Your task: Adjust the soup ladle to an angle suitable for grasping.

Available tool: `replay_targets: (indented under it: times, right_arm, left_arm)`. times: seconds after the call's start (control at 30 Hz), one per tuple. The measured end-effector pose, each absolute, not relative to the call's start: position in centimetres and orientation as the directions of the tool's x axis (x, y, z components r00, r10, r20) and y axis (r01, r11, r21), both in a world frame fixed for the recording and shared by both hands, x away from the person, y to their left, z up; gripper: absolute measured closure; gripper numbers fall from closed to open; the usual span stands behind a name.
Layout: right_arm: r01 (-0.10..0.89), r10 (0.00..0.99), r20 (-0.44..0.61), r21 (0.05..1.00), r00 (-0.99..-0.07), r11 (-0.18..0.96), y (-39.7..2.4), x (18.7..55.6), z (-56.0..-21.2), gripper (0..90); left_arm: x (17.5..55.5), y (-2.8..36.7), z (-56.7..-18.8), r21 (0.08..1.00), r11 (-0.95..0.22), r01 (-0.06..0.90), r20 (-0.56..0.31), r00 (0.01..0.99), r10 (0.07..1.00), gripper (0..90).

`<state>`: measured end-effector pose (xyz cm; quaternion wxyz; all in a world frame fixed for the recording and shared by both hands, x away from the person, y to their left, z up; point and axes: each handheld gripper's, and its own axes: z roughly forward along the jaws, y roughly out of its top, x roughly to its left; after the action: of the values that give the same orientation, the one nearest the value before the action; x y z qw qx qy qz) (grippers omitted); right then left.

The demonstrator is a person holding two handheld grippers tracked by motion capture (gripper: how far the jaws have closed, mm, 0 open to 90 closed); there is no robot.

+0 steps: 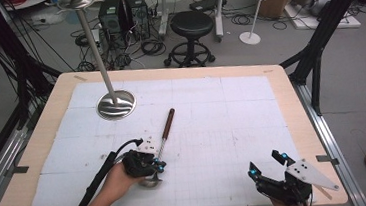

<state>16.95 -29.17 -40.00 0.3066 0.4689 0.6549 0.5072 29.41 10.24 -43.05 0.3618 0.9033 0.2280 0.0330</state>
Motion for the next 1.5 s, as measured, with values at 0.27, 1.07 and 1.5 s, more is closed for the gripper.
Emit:
replay_targets:
  times: [0.27,1.07,1.5]
  right_arm:
    - [0.304,0.925,0.073,0.952,-0.372,0.047,-29.2,16.9,-40.0,16.1]
    - [0.305,0.926,0.074,0.951,-0.369,0.045,-29.2,16.8,-39.9,16.2]
    - [0.310,0.927,0.074,0.950,-0.366,0.046,-29.0,16.9,-40.0,16.2]
  left_arm:
    - [30.0,10.6,-43.1,0.638,-0.649,0.415,-0.118,0.885,0.450,89.7]
    - [30.6,13.6,-42.3,0.559,-0.663,0.498,-0.141,0.845,0.516,89.6]
    - [30.4,17.6,-42.2,0.555,-0.634,0.539,-0.170,0.819,0.547,89.6]
